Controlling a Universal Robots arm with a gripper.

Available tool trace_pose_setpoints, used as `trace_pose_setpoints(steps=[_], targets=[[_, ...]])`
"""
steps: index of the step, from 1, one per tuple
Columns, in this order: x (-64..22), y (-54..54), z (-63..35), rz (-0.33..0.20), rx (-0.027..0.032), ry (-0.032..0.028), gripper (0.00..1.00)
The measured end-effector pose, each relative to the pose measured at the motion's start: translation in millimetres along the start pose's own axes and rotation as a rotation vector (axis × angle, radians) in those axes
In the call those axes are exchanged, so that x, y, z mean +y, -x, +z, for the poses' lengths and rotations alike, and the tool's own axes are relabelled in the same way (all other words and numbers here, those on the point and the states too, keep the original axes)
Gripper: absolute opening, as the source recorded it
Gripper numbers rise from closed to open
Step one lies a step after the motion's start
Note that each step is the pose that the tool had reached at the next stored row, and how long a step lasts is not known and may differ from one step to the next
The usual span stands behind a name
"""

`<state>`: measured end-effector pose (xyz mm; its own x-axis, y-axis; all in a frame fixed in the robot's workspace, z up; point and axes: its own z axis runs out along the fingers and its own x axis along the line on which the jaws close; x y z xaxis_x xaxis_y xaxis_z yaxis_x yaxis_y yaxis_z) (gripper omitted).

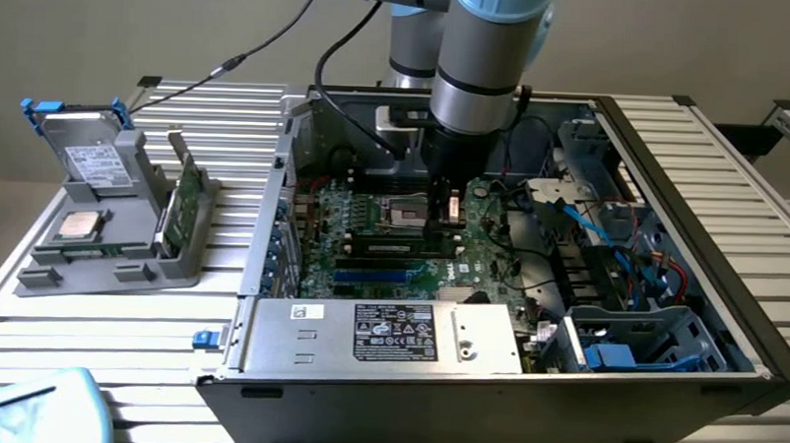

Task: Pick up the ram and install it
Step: 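Press down the ram until it locks into place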

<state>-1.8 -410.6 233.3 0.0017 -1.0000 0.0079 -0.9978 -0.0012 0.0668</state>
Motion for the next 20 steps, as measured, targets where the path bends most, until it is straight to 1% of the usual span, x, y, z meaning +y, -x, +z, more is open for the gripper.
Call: trace_pose_setpoints(steps=[7,11,13,15,17,20], targets=[[-0.4,0.0,5.8,0.003,0.0005,0.0001,0.11],[-0.4,0.1,6.2,0.003,-0.0001,0.0000,0.11],[-0.1,0.2,3.3,0.003,-0.0014,-0.0016,0.11],[1.2,0.1,-0.7,0.004,0.0000,-0.0020,0.11],[3.9,0.4,-1.8,0.004,0.0002,-0.0040,0.11],[8.9,0.7,-1.7,0.004,0.0041,-0.0093,0.11]])
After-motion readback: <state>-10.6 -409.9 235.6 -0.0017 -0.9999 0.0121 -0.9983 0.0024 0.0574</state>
